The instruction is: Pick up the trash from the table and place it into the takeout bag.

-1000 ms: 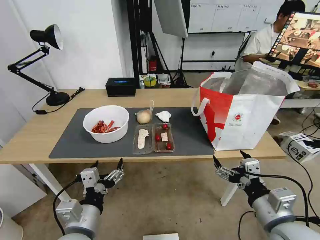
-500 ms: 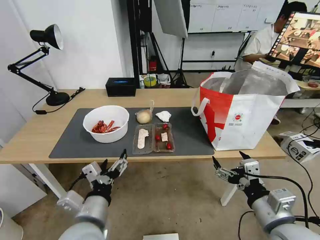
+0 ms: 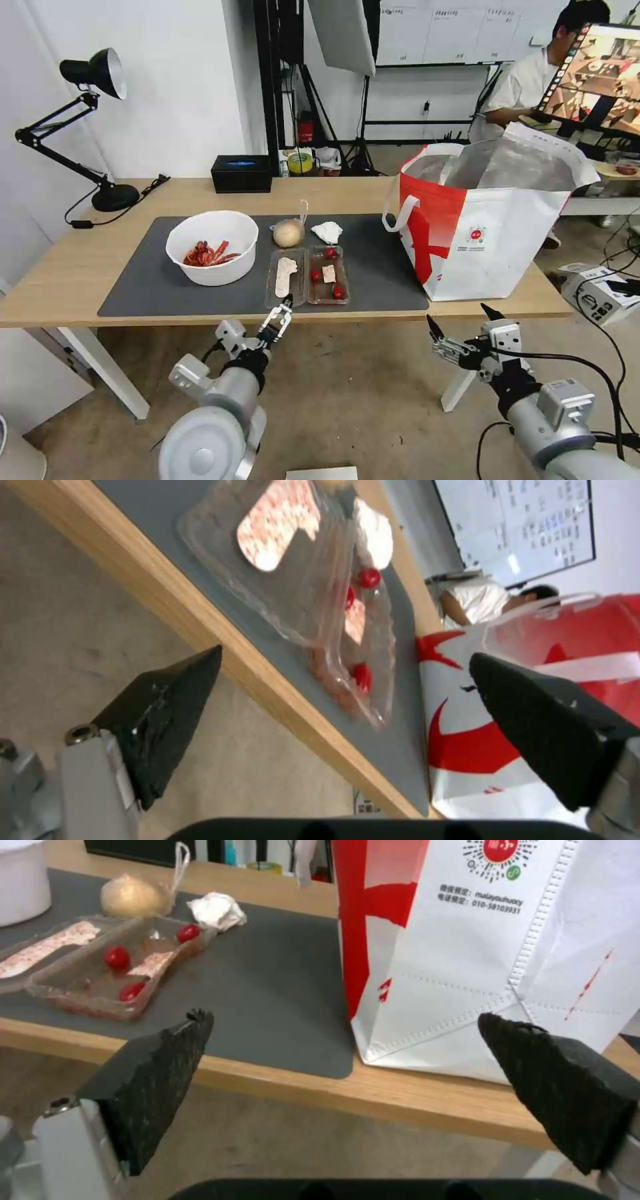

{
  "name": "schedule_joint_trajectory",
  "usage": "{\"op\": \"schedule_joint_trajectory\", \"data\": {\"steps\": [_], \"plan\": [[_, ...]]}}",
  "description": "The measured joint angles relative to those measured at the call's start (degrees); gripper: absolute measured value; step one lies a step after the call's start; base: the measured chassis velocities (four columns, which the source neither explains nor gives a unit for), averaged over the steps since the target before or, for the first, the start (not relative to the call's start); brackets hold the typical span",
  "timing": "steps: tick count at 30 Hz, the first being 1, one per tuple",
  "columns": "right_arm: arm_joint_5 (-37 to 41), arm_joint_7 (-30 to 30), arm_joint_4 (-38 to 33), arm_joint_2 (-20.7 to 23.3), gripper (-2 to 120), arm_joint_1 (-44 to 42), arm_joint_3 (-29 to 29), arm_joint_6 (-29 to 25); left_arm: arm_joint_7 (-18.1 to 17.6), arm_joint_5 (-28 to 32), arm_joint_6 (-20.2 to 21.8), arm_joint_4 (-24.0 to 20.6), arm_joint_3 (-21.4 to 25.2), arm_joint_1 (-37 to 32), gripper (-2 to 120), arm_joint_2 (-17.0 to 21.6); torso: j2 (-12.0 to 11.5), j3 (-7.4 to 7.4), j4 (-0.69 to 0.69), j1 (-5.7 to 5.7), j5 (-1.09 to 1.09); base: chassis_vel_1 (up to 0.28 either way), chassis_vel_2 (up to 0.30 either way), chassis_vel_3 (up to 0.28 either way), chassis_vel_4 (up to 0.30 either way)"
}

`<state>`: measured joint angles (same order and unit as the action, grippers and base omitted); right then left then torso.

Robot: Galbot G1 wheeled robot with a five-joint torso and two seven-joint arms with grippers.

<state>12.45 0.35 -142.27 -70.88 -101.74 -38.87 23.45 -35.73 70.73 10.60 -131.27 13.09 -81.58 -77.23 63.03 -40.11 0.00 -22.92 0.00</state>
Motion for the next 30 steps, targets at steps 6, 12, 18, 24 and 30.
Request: {"op": "schedule_joint_trajectory", "data": {"steps": [6, 12, 18, 24, 30], "plan": [[-0.1, 0.0, 0.0, -0.6, 100, 0.0, 0.0, 0.0, -0.1, 2.0, 0.0, 1.3, -0.3, 2.4, 100, 1.6, 0.0, 0.00, 0.00, 0.00, 0.00, 0.000, 0.000, 0.000, 0.000], [-0.5, 0.0, 0.5, -1.2, 100, 0.0, 0.0, 0.0, -0.7, 3.6, 0.0, 2.6, -0.8, 4.6, 100, 2.5, 0.0, 0.00, 0.00, 0.00, 0.00, 0.000, 0.000, 0.000, 0.000], [-0.8, 0.0, 0.7, -1.4, 100, 0.1, 0.0, 0.0, -1.0, 5.2, 0.3, 4.3, -1.1, 6.9, 100, 3.5, 0.0, 0.00, 0.00, 0.00, 0.00, 0.000, 0.000, 0.000, 0.000], [-1.2, 0.0, 1.2, -2.1, 100, 0.1, 0.0, 0.0, -1.0, 6.6, 1.5, 6.0, -1.6, 9.2, 100, 5.2, 0.0, 0.00, 0.00, 0.00, 0.00, 0.000, 0.000, 0.000, 0.000], [-1.7, 0.0, 1.4, -2.5, 100, 0.1, 0.2, -0.1, -0.9, 7.4, 2.1, 6.4, -1.6, 9.9, 100, 5.6, 0.0, 0.00, 0.00, 0.00, 0.00, 0.000, 0.000, 0.000, 0.000]]}}
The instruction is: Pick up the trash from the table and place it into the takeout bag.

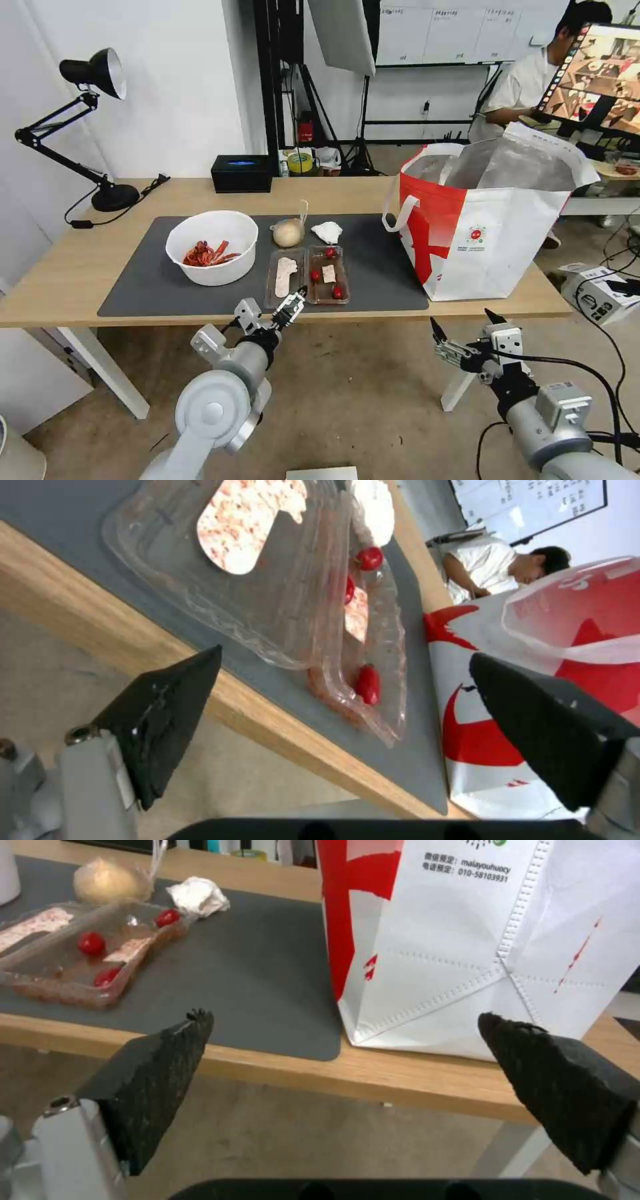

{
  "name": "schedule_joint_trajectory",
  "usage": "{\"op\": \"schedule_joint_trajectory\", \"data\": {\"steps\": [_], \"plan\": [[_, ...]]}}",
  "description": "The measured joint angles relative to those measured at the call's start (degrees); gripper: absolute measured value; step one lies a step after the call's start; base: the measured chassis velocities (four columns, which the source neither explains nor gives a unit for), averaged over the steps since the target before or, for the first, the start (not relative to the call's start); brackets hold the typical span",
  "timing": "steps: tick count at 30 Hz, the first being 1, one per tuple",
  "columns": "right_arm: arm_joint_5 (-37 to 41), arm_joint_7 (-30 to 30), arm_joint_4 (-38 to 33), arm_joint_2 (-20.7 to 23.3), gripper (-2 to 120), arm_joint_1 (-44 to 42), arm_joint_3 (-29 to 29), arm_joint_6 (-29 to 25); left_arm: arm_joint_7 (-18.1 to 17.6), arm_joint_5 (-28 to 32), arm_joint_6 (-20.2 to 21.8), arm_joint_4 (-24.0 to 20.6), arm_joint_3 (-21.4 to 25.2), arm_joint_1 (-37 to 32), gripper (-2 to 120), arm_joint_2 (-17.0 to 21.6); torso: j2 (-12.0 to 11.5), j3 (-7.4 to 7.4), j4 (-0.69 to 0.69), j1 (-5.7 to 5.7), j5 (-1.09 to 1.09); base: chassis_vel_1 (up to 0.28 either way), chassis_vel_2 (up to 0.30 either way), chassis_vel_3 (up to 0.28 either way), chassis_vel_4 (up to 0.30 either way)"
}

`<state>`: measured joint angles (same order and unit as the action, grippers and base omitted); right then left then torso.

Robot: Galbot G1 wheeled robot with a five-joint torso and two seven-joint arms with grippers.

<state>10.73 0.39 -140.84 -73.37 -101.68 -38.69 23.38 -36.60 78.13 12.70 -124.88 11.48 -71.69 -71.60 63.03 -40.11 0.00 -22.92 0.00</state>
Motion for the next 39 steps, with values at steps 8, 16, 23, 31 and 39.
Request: {"op": "schedule_joint_trajectory", "data": {"steps": [8, 16, 23, 31, 39], "plan": [[-0.2, 0.0, 0.2, -0.4, 100, 0.1, 0.1, 0.0, 0.0, 0.6, 0.9, 1.1, -0.5, 0.9, 100, -0.1, 0.0, 0.00, 0.00, 0.00, 0.00, 0.000, 0.000, 0.000, 0.000], [-0.5, 0.1, 0.5, -0.9, 100, 0.1, 0.1, -0.1, 0.0, 1.3, 1.1, 2.1, -0.6, 2.1, 100, 0.2, 0.0, 0.00, 0.00, 0.00, 0.00, 0.000, 0.000, 0.000, 0.000], [-1.0, 0.1, 0.6, -1.4, 100, 0.1, 0.3, -0.1, -1.3, 2.7, 1.2, 3.2, -1.2, 3.5, 100, 0.7, 0.0, 0.00, 0.00, 0.01, 0.00, 0.000, 0.000, 0.000, 0.000], [-1.1, 0.1, 1.0, -1.7, 100, 0.2, 0.2, -0.1, -2.0, 4.2, 1.1, 4.7, -1.7, 5.4, 100, 1.0, 0.0, 0.01, 0.00, 0.01, -0.01, 0.000, 0.000, 0.000, 0.000], [-1.4, 0.1, 1.6, -2.0, 100, 0.5, 0.4, -0.2, -2.5, 4.6, 0.7, 5.6, -2.1, 6.6, 100, 1.1, 0.0, 0.01, 0.00, 0.01, 0.00, 0.000, 0.000, 0.000, 0.000]]}}
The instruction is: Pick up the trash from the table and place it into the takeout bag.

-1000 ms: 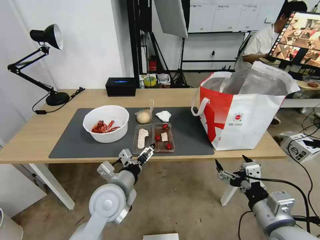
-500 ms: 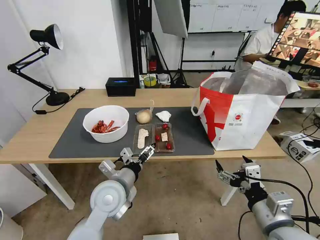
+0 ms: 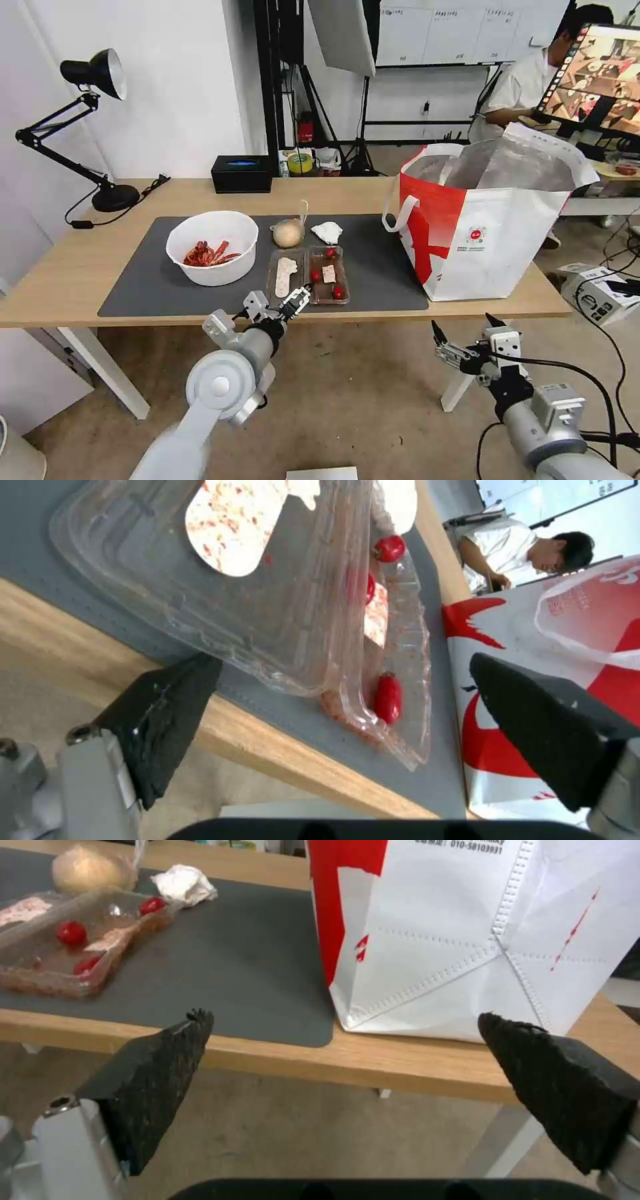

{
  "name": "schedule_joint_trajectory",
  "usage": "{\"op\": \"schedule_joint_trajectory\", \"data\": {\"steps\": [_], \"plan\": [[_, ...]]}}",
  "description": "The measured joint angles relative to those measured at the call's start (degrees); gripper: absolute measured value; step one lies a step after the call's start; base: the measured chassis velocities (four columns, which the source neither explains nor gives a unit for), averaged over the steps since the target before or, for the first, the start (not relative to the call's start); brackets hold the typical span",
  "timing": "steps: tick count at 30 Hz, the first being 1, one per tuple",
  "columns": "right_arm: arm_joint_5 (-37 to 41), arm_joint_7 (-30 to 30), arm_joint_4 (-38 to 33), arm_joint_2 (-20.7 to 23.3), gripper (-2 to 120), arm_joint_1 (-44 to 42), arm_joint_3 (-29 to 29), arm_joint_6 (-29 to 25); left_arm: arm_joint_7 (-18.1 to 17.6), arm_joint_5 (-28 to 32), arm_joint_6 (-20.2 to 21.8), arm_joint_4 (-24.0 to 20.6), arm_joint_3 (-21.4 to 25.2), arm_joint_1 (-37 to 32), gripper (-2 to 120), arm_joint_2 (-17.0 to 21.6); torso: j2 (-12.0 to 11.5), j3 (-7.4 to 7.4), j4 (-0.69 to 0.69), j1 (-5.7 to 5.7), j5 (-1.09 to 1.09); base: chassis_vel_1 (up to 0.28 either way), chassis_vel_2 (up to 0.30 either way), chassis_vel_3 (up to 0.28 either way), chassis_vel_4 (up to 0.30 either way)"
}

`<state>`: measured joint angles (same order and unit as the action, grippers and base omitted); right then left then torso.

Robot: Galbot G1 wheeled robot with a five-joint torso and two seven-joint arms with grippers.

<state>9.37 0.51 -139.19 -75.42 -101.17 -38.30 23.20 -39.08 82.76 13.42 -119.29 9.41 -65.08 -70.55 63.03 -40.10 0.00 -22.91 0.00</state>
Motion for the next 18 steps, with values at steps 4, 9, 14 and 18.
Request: {"op": "schedule_joint_trajectory", "data": {"steps": [4, 9, 14, 18], "plan": [[0.0, 0.0, 0.4, 0.0, 100, 0.1, 0.0, 0.0, 0.1, 0.1, -1.0, -0.1, 0.1, 0.0, 100, -0.2, 0.0, -0.01, 0.00, -0.01, 0.01, 0.000, 0.000, 0.000, 0.000], [-0.1, 0.0, 0.6, -0.1, 100, 0.3, 0.2, 0.0, 1.5, 0.1, -1.8, -1.0, 0.6, -0.1, 100, -0.4, 0.0, -0.01, 0.01, -0.01, 0.00, 0.000, 0.000, 0.000, 0.000], [-0.7, 0.0, 0.7, -0.2, 100, 0.3, 0.4, -0.3, 3.8, -0.4, -3.0, -2.2, 1.3, -0.7, 100, -0.4, 0.0, -0.01, 0.01, -0.01, 0.00, 0.000, 0.000, 0.000, 0.000], [-1.2, 0.1, 0.8, -0.4, 100, 0.1, 0.7, -0.9, 4.9, -0.6, -3.8, -3.1, 2.1, -0.8, 100, -0.3, 0.0, -0.01, 0.00, -0.01, 0.00, 0.000, 0.000, 0.000, 0.000]]}}
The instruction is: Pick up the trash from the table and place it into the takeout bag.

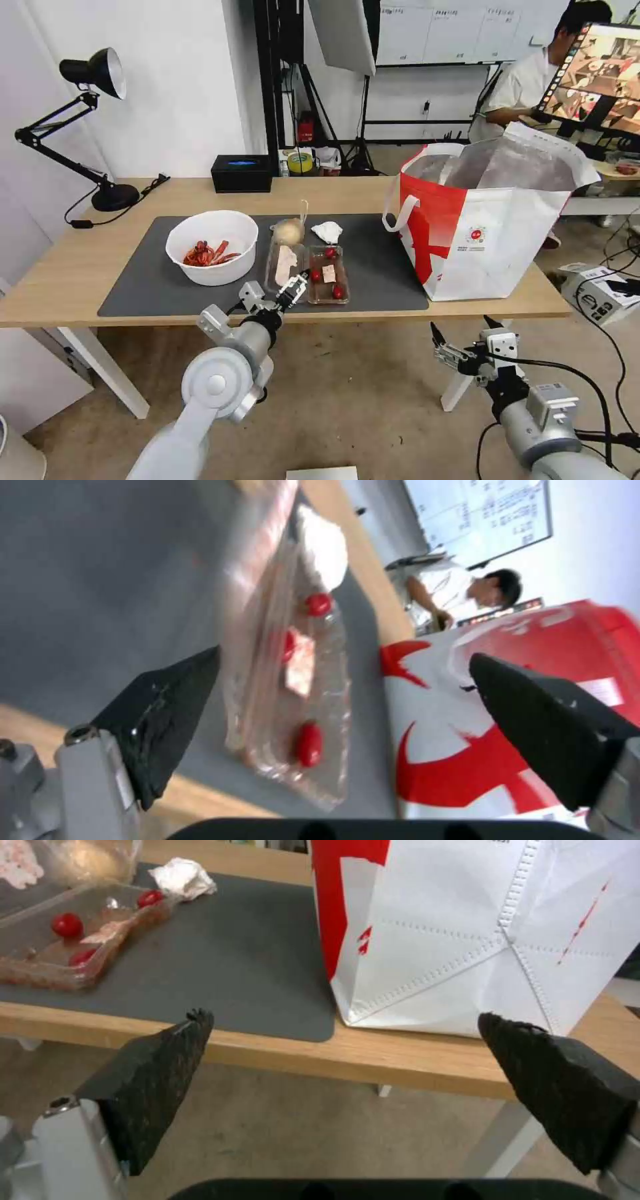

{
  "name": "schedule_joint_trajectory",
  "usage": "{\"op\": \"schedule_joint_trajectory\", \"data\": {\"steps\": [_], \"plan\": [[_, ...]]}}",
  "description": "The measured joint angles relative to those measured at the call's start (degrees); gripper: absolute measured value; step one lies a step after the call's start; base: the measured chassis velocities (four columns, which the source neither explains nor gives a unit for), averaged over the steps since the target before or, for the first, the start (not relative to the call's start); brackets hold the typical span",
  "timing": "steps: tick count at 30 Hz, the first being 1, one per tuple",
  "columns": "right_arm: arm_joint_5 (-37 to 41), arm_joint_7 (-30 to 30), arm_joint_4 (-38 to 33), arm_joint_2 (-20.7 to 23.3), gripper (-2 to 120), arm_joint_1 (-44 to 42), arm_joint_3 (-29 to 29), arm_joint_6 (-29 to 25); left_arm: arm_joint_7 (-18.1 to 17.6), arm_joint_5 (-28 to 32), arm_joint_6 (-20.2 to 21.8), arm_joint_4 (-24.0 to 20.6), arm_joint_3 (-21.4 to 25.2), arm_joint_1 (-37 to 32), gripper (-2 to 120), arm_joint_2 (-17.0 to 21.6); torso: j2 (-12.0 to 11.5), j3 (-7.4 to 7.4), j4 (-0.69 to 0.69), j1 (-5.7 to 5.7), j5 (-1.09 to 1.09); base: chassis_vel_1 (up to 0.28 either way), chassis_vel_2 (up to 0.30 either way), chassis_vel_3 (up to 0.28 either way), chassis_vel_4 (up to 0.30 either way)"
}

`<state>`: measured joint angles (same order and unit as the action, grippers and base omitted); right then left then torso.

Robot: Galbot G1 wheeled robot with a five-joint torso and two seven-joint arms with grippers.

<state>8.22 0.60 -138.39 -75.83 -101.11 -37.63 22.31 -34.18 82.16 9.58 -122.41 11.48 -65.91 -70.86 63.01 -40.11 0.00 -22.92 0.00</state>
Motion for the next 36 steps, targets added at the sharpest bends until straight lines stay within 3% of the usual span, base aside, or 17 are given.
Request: {"op": "schedule_joint_trajectory", "data": {"steps": [15, 36], "plan": [[-0.3, 0.1, -0.3, -0.1, 100, -0.1, 0.1, -0.2, 3.2, 1.3, -1.2, -1.2, 0.5, 1.1, 100, 0.7, 0.0, 0.00, 0.00, 0.00, 0.00, 0.000, 0.000, 0.000, 0.000], [-0.2, 0.2, -1.6, -1.6, 100, -1.5, -1.6, -0.3, 3.1, 0.8, -1.0, 5.5, -7.9, 8.8, 100, -1.4, 0.0, 0.01, 0.00, 0.00, 0.00, 0.000, 0.000, 0.000, 0.000]]}}
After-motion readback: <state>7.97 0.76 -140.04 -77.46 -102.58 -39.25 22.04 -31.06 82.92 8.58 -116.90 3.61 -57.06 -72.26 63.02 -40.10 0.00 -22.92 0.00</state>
